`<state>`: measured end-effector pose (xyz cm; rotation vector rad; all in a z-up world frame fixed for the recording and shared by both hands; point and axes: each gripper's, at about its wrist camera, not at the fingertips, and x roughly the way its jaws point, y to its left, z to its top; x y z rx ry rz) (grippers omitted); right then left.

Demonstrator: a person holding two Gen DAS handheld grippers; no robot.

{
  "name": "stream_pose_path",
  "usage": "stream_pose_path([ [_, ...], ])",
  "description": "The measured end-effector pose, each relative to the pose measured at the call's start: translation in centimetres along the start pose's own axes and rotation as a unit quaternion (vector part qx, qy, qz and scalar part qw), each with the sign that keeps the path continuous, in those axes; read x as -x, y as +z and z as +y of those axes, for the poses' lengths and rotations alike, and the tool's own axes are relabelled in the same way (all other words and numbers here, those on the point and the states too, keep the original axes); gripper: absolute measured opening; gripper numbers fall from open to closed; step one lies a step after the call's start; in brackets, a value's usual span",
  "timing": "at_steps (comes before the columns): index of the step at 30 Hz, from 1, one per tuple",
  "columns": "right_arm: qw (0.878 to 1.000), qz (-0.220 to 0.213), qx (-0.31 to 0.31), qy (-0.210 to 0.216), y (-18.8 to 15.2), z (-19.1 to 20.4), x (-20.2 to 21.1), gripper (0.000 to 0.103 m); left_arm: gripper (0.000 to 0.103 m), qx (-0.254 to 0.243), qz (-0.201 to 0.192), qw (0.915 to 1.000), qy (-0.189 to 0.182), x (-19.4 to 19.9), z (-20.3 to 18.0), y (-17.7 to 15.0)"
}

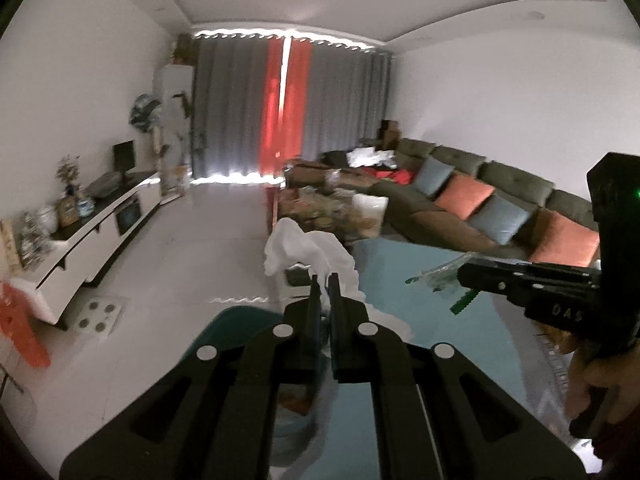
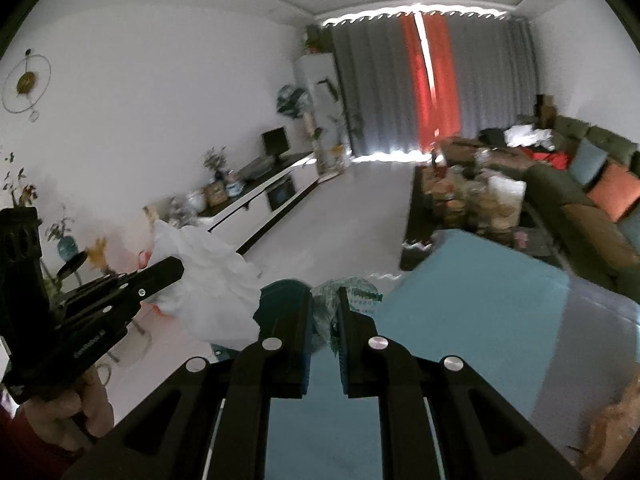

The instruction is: Collect trash

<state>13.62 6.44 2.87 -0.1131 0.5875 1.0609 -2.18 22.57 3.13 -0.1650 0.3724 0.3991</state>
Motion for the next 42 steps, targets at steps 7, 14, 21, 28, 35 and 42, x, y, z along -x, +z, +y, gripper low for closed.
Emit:
stream_pose_path([
  [7, 0.998, 0.054, 0.017, 0.035, 1.0, 2.3, -5.4, 0.010, 0.004, 0.027, 0.043, 0.9982, 0.033, -1.9, 5.2, -2.1],
  [14, 0.993, 0.106, 0.038, 0.043, 0.7, 4.1, -10.5, 0.010, 0.004, 0.045, 0.085, 0.9945, 0.040, -5.3, 7.7, -4.3],
  [21, 0.988, 0.141, 0.052, 0.038, 0.4, 5.1, -14.2, 0.010, 0.004, 0.060, 0.117, 0.9903, 0.044, -9.2, 8.6, -6.1],
  [28, 0.982, 0.176, 0.048, 0.044, 0.0, 5.2, -17.2, 0.010, 0.004, 0.063, 0.137, 0.9873, 0.049, -12.1, 8.7, -7.5],
  [35, 0.977, 0.202, 0.049, 0.044, -0.3, 4.9, -19.7, 0.010, 0.004, 0.062, 0.160, 0.9837, 0.053, -14.5, 8.5, -9.1],
  [42, 0.973, 0.220, 0.055, 0.042, -0.6, 5.2, -21.2, 0.011, 0.004, 0.058, 0.177, 0.9809, 0.056, -17.2, 8.3, -9.7],
])
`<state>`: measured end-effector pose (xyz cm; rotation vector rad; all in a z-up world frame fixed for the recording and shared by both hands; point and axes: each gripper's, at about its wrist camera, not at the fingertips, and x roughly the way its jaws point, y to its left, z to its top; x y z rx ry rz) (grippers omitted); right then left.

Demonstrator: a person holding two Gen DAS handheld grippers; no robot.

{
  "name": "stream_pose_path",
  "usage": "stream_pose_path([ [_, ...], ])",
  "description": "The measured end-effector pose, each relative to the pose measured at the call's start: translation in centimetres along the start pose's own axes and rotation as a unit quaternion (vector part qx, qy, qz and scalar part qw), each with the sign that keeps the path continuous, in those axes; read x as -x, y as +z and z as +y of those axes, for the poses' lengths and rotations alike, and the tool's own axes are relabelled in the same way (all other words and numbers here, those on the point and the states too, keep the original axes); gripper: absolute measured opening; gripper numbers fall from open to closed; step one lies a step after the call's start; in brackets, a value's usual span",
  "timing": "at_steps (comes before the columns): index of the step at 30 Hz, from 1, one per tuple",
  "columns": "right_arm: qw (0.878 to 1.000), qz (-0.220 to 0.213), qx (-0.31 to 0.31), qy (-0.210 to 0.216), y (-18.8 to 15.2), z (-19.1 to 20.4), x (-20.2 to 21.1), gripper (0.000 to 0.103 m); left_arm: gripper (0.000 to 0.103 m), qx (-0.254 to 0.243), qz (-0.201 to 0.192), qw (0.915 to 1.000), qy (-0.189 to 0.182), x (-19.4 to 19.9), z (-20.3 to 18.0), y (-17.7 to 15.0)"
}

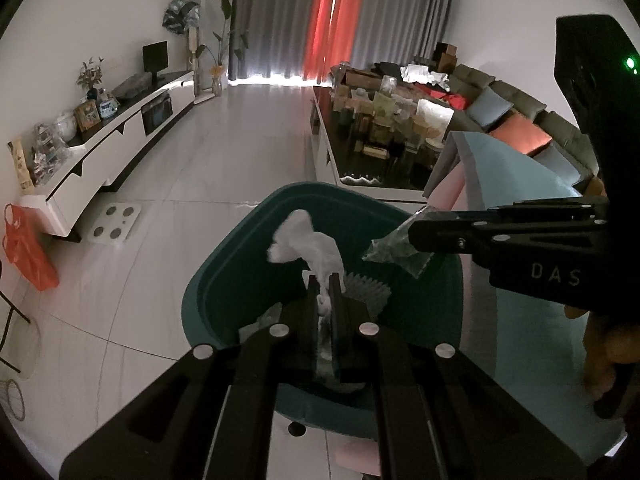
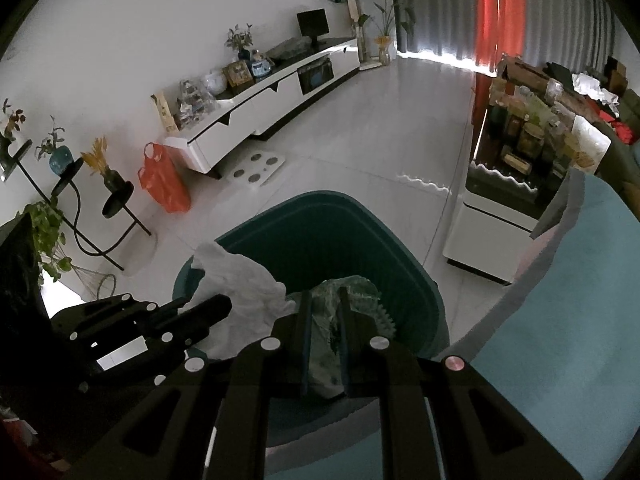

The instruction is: Collect trash

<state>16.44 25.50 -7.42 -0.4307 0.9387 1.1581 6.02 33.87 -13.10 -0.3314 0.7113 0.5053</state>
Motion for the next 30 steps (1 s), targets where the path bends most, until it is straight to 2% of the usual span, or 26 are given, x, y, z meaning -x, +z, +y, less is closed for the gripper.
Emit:
stream_pose_path([
  [7, 1.000, 0.020, 0.011, -0.006, 0.5, 0.7, -1.5, 0.012, 0.007, 0.000, 0.007, 1.0000, 0.005, -1.6, -0.1, 0.1],
  [9, 1.000, 0.026, 0.014, -0.007, 0.5, 0.7, -1.7, 0.019, 0.009, 0.001, 0.013, 0.9999, 0.003, -2.0, 0.0, -0.2],
  [11, 1.000, 0.024, 0.015, -0.009, 0.6, 0.8, -1.7, 0.026, 0.016, -0.001, 0.011, 0.9999, 0.006, -2.2, 0.0, -0.2],
  [12, 1.000, 0.023, 0.016, -0.010, 0.7, 0.8, -1.6, 0.027, 0.020, -0.003, 0.010, 0.9999, 0.006, -2.3, -0.1, -0.2],
  [15, 1.000, 0.018, 0.010, -0.009, 0.6, 0.6, -1.5, 0.030, 0.024, 0.001, 0.006, 0.9999, 0.009, -2.3, -0.1, -0.1],
  [16, 1.000, 0.015, 0.008, -0.008, 0.5, 0.5, -1.4, 0.033, 0.028, 0.002, 0.004, 0.9999, 0.010, -2.2, 0.1, -0.1],
  [18, 1.000, 0.011, 0.004, -0.001, 0.5, 0.5, -1.1, 0.045, 0.039, 0.007, -0.004, 0.9999, 0.015, -1.7, 0.1, 0.0],
  [20, 1.000, 0.002, 0.002, 0.000, 0.5, 0.4, -0.5, 0.046, 0.042, 0.012, -0.014, 0.9997, 0.018, -0.8, 0.2, 0.0],
  [22, 1.000, -0.006, -0.004, 0.006, 0.6, 0.1, 0.0, 0.046, 0.051, 0.016, -0.024, 0.9993, 0.024, 0.1, 0.4, 0.3],
  [24, 1.000, -0.019, -0.010, 0.008, 0.7, -0.1, 0.9, 0.053, 0.054, 0.021, -0.033, 0.9989, 0.025, 1.0, 0.7, 0.4],
  [26, 0.999, -0.031, -0.013, 0.007, 0.6, -0.2, 1.9, 0.054, 0.061, 0.026, -0.047, 0.9981, 0.030, 2.2, 0.9, 0.7],
  [28, 0.999, -0.050, -0.015, 0.005, 0.4, -0.3, 3.5, 0.060, 0.072, 0.031, -0.060, 0.9972, 0.032, 3.5, 1.2, 0.8],
  [30, 0.997, -0.076, -0.019, -0.002, -0.2, -0.4, 5.5, 0.072, 0.085, 0.036, -0.081, 0.9955, 0.032, 5.2, 1.1, 1.1],
])
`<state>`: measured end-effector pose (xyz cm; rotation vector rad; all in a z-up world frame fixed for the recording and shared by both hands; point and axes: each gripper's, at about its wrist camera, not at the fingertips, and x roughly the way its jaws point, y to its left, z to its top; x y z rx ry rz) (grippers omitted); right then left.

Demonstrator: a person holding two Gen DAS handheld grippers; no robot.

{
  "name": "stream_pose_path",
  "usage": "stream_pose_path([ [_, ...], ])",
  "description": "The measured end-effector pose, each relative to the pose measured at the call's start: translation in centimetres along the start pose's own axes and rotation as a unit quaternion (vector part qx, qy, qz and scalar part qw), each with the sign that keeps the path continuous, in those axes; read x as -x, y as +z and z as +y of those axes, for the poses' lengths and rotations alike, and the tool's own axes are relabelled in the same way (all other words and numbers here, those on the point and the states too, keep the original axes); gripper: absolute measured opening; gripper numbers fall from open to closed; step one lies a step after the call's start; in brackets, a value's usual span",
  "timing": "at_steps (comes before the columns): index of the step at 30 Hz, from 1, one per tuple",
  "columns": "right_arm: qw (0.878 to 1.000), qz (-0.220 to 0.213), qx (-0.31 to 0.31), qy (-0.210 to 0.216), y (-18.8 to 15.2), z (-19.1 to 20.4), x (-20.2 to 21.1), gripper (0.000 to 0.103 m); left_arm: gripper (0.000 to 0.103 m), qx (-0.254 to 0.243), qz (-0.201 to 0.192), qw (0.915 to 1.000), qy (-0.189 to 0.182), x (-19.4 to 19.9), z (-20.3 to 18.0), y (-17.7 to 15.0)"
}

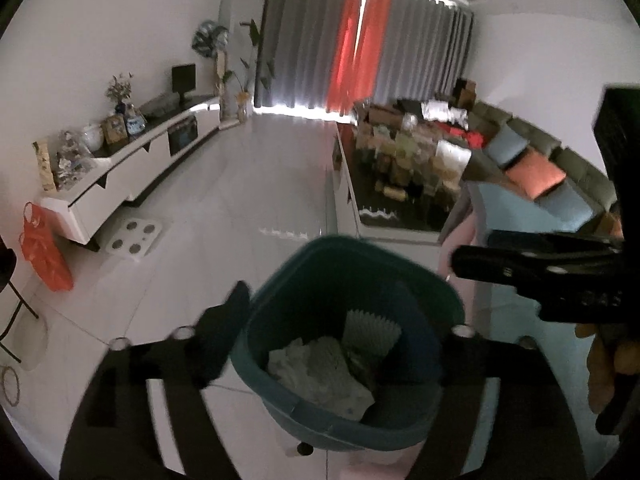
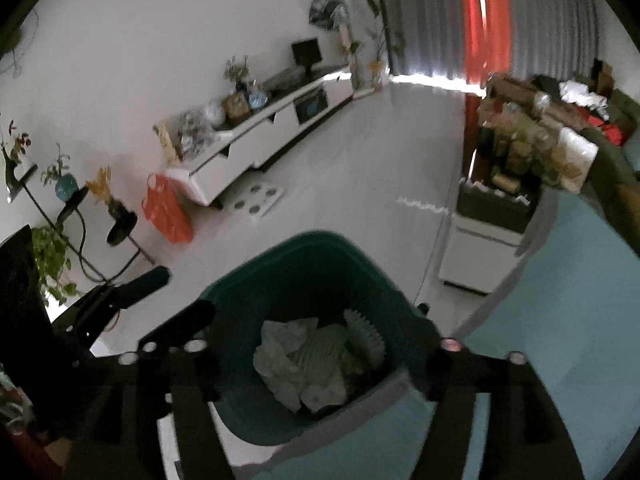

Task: Collect trash
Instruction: 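Move both tools back over the table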

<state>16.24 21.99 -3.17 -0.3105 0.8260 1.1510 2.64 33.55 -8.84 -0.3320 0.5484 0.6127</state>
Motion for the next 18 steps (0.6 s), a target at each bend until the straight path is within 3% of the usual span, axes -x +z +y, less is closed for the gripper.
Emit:
stream_pose_path([
  [3, 1.000, -0.028, -0.001, -0.012, -0.6, -0.5, 2.5, 0.081, 0.097, -0.003, -0.029, 0.9996, -0.005, 2.6, -0.4, 0.7],
  [7, 0.998, -0.063, -0.008, -0.024, -1.4, -1.3, 6.0, 0.090, 0.097, -0.016, -0.064, 0.9977, -0.012, 5.8, -2.0, 1.9],
  [11, 0.993, -0.104, -0.026, -0.040, -3.2, -2.8, 10.2, 0.091, 0.098, -0.030, -0.092, 0.9949, -0.027, 8.4, -3.9, 2.9],
  [18, 0.980, -0.170, -0.044, -0.094, -7.0, -5.6, 17.5, 0.096, 0.098, -0.047, -0.113, 0.9905, -0.063, 11.4, -7.4, 3.4],
])
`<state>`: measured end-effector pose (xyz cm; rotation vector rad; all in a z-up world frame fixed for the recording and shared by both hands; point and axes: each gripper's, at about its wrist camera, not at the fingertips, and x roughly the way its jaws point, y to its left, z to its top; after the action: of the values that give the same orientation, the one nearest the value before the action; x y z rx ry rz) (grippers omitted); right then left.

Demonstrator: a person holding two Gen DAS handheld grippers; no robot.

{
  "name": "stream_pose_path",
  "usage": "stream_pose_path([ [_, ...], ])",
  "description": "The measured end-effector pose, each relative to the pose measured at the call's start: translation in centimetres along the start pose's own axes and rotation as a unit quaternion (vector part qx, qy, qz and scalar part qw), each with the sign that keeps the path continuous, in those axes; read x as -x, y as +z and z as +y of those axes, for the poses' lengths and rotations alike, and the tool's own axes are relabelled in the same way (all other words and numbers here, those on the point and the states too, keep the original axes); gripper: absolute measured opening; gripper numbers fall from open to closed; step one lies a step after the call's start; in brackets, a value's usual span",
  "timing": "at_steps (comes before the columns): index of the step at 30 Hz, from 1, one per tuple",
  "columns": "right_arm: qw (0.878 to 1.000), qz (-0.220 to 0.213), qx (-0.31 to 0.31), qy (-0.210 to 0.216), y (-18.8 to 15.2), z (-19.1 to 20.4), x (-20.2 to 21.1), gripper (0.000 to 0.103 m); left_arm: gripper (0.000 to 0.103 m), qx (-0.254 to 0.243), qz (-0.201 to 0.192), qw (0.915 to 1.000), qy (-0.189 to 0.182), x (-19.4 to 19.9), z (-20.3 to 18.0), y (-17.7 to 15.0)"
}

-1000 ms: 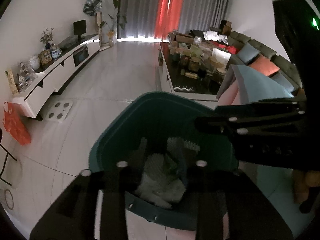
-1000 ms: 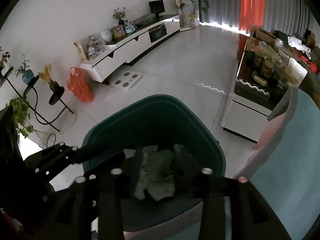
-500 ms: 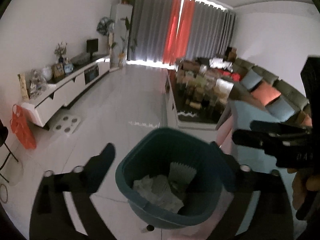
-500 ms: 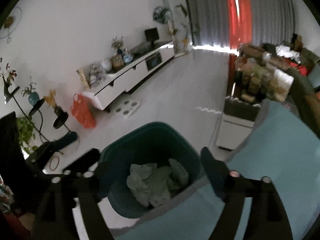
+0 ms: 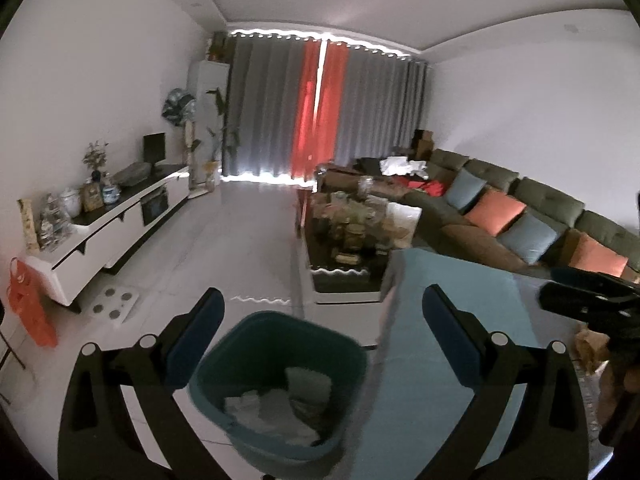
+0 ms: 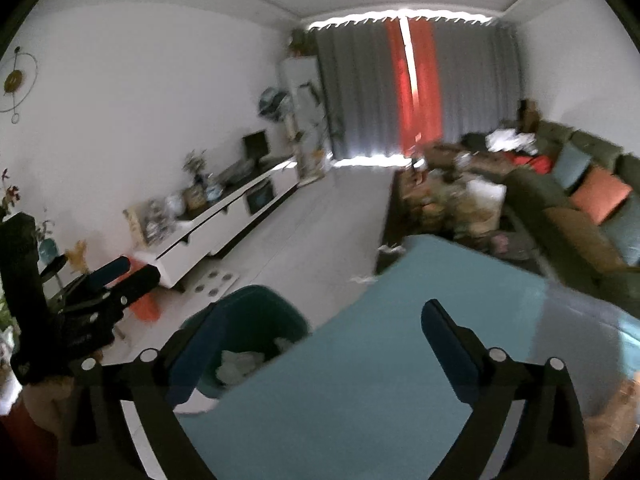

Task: Collect trash
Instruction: 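Move both tools back over the table, then grasp the brown paper bag with the left gripper while the right grasps the white paper cup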

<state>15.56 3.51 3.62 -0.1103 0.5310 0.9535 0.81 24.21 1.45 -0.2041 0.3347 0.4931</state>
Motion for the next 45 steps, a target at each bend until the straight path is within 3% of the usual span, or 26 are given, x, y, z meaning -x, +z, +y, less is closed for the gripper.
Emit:
stream_pose_path([
  [8, 0.994, -0.036, -0.023, -0.102, -5.5, -6.5, 8.8, 0.096, 0.098, -0.031, -0.001, 0.9965, -0.077, 1.2, -6.5, -0.2],
  [13, 0.983, -0.059, -0.059, -0.162, -8.5, -9.6, 13.8, 0.096, 0.098, -0.054, 0.004, 0.9895, -0.134, 1.9, -12.2, -1.2],
  [18, 0.969, -0.074, -0.041, -0.232, -11.5, -10.8, 17.5, 0.096, 0.098, -0.085, 0.010, 0.9774, -0.193, 2.5, -17.9, -2.5],
  [29, 0.966, -0.047, -0.067, -0.246, -15.5, -14.0, 19.9, 0.096, 0.098, -0.148, 0.047, 0.9468, -0.282, 2.5, -26.7, -6.3],
  [45, 0.966, -0.017, -0.090, -0.243, -17.8, -17.0, 20.3, 0.096, 0.098, -0.223, 0.100, 0.9109, -0.333, -1.6, -36.6, -10.8],
])
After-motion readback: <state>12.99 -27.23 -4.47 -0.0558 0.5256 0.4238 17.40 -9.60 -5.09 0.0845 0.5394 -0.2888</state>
